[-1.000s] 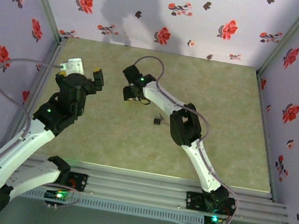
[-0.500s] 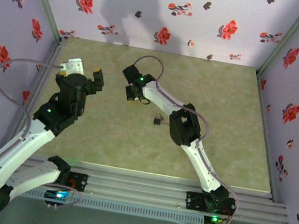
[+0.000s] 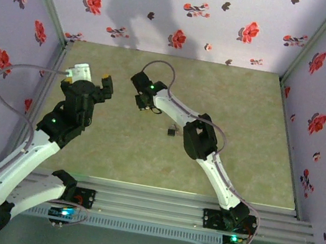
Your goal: Lock with the key
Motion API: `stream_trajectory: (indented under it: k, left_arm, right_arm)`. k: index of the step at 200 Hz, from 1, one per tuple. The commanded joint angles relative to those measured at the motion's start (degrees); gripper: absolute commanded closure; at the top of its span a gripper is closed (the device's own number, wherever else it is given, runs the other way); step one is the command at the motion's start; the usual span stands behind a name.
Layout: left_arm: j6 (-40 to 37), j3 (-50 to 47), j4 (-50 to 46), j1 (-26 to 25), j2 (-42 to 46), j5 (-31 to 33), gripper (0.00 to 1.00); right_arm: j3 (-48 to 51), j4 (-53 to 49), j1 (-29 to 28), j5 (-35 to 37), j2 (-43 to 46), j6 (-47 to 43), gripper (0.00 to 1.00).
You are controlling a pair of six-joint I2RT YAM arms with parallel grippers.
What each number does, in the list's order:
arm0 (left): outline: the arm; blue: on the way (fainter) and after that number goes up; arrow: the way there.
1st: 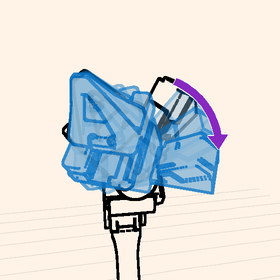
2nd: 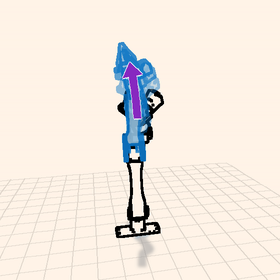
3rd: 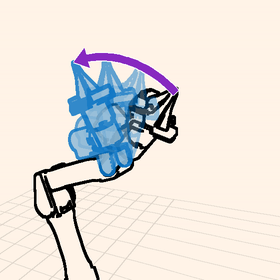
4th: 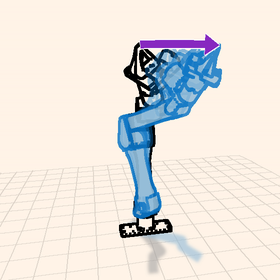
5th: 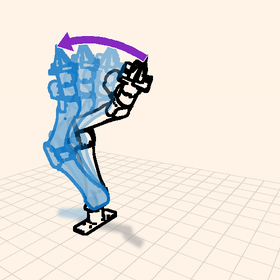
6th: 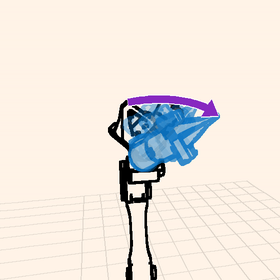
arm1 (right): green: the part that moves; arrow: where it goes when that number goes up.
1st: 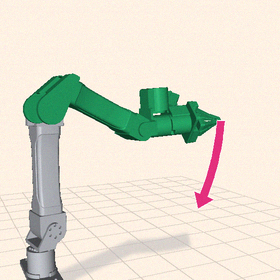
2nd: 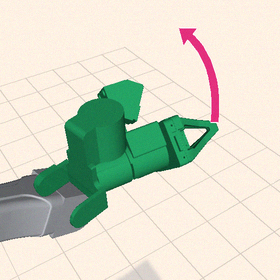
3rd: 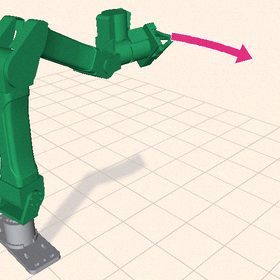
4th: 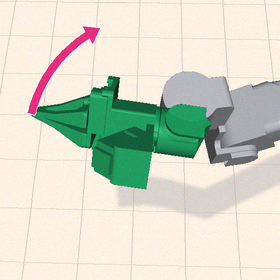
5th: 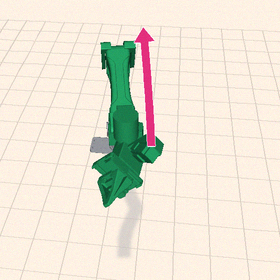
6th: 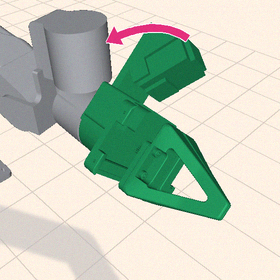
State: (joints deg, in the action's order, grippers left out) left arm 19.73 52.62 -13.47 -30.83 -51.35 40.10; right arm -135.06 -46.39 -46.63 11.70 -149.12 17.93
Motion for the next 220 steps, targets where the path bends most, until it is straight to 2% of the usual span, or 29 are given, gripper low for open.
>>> stream_trajectory:
  k: [1,64,121,144,175,220]
  left_arm:
    - [-1.2,-0.6,2.1,0.5,0.0,2.0,0.00]
    - [-1.2,-0.7,2.2,0.6,-1.1,2.4,0.00]
    - [-0.3,0.2,1.8,1.1,-1.9,2.2,0.00]
    - [1.6,1.8,0.7,1.3,-2.8,-1.3,0.00]
    - [6.1,7.5,-5.5,1.5,-4.5,-5.6,0.00]
    - [15.4,10.7,-10.4,2.7,-4.8,-16.6,0.00]
  right_arm:
    - [3.4,-3.3,-1.3,0.1,4.7,-1.9,1.00]
    - [16.9,2.6,-1.5,-2.9,17.2,-2.4,1.00]
    - [35.4,12.3,-1.4,-14.1,33.1,-1.2,1.00]
    - [44.7,18.2,-1.5,-19.9,41.2,0.2,1.00]
    - [55.1,24.3,-1.4,-27.3,50.7,1.2,1.00]
    - [66.3,29.7,-1.3,-35.2,60.8,1.6,1.00]
